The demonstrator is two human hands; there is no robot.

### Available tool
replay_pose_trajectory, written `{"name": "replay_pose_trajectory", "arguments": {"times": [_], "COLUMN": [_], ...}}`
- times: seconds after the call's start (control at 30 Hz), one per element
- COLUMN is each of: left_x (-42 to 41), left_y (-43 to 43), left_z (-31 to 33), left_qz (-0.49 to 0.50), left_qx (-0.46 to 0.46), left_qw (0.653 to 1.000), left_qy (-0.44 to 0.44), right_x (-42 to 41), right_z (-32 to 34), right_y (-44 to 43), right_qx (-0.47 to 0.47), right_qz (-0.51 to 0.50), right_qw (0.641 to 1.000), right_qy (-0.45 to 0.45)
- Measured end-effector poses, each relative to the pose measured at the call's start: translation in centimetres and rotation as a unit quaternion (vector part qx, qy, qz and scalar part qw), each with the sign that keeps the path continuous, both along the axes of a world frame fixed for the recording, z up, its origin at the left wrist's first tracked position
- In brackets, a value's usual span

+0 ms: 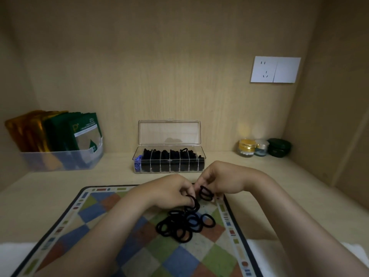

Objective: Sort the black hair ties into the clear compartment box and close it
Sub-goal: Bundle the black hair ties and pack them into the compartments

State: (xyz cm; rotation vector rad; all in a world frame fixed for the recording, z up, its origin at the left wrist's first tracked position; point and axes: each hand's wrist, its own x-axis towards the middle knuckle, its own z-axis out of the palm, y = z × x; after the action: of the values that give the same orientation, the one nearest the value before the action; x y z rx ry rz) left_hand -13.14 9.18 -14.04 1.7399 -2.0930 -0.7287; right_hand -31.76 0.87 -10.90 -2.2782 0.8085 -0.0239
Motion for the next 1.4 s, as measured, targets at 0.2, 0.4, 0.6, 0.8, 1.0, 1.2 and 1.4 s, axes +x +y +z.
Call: {"name": "replay_pose_trajectory", "arguments": {"times": [0.2, 0.4, 0.6, 0.8, 1.0, 1.2, 1.4], "left_x": [1.1, 1.3, 1.6, 1.2, 2.3, 4.1, 3.5], "left_y": [1.7, 3.5, 4.3, 4.8, 4.9, 5.7, 6.8], "left_z": [0.7, 1.8, 1.5, 0.4, 0.3, 0.6, 0.5], "left_qz": [0.006, 0.024, 0.051, 0.047, 0.103, 0.133, 0.095], "left_qx": [0.025, 0.023, 0.017, 0.005, -0.028, -0.017, 0.078], "left_qw": [0.999, 0.997, 0.998, 0.995, 0.994, 0.99, 0.988], "left_qy": [0.044, 0.063, -0.032, -0.086, -0.024, 0.051, 0.091], "right_x": [0.4, 0.9, 0.3, 2.1, 2.4, 2.0, 3.1], "right_z": [0.1, -0.2, 1.4, 0.0, -0.7, 0.2, -0.7], "right_y": [1.6, 2.8, 3.8, 5.7, 5.7, 5.1, 5.6], "right_qx": [0.02, -0.125, -0.062, -0.081, -0.145, -0.072, -0.122], "right_qz": [0.01, 0.009, -0.031, 0.023, 0.014, -0.028, -0.006], "right_qw": [0.992, 0.971, 0.993, 0.988, 0.977, 0.993, 0.979], "right_qy": [0.124, 0.205, 0.092, 0.13, 0.159, 0.089, 0.163]}}
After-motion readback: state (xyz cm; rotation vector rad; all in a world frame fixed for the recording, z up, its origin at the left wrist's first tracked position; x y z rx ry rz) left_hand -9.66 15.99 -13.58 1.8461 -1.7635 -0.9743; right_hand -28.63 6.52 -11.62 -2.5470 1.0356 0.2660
